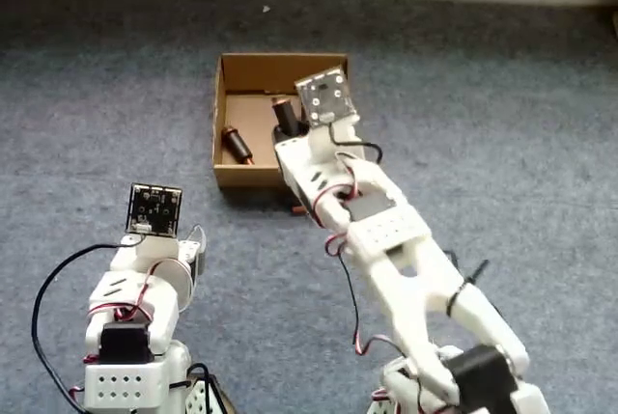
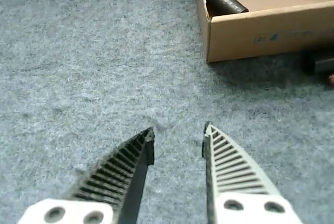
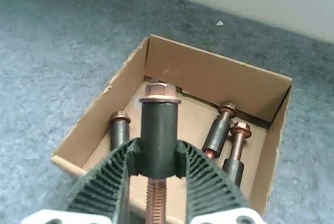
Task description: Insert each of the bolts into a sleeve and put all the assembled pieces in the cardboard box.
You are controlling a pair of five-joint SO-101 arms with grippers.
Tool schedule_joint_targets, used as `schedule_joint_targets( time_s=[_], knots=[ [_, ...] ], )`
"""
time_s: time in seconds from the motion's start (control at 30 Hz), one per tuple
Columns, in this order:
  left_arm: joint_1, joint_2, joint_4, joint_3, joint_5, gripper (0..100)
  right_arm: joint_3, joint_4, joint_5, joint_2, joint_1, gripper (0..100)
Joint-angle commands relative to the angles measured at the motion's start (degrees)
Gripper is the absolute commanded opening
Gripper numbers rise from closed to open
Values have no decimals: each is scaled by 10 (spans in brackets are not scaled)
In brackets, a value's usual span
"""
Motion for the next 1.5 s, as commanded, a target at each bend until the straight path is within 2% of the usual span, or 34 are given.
schedule_joint_targets(
  time_s=[0.0, 0.17, 0.33, 0.47, 0.6, 0.77, 0.83, 0.93, 1.1, 1.47],
  knots=[
    [-6, -6, -11, -2, -4, 175, -130, -21, 5, 111, 22, 19],
    [-6, -6, -11, -2, -4, 175, -211, -21, 4, 211, 44, 84],
    [-6, -6, -11, -2, -4, 175, -218, 6, 4, 189, 42, 109],
    [-6, -6, -11, -2, -4, 175, -218, 106, 1, 111, 41, 109],
    [-6, -6, -11, -2, -4, 175, -218, 269, 0, 44, 33, 109],
    [-6, -6, -11, -3, -4, 175, -217, 436, -2, 36, -7, 112],
    [-6, -6, -11, -3, -4, 175, -207, 466, -38, 35, -22, 113],
    [-6, -6, -11, -2, -4, 175, -187, 470, -91, 36, -48, 124],
    [-6, -6, -11, -2, -4, 175, -136, 413, -136, 52, -68, 227],
    [-6, -6, -11, -2, -4, 175, -131, 279, -144, 213, -68, 229]
  ],
)
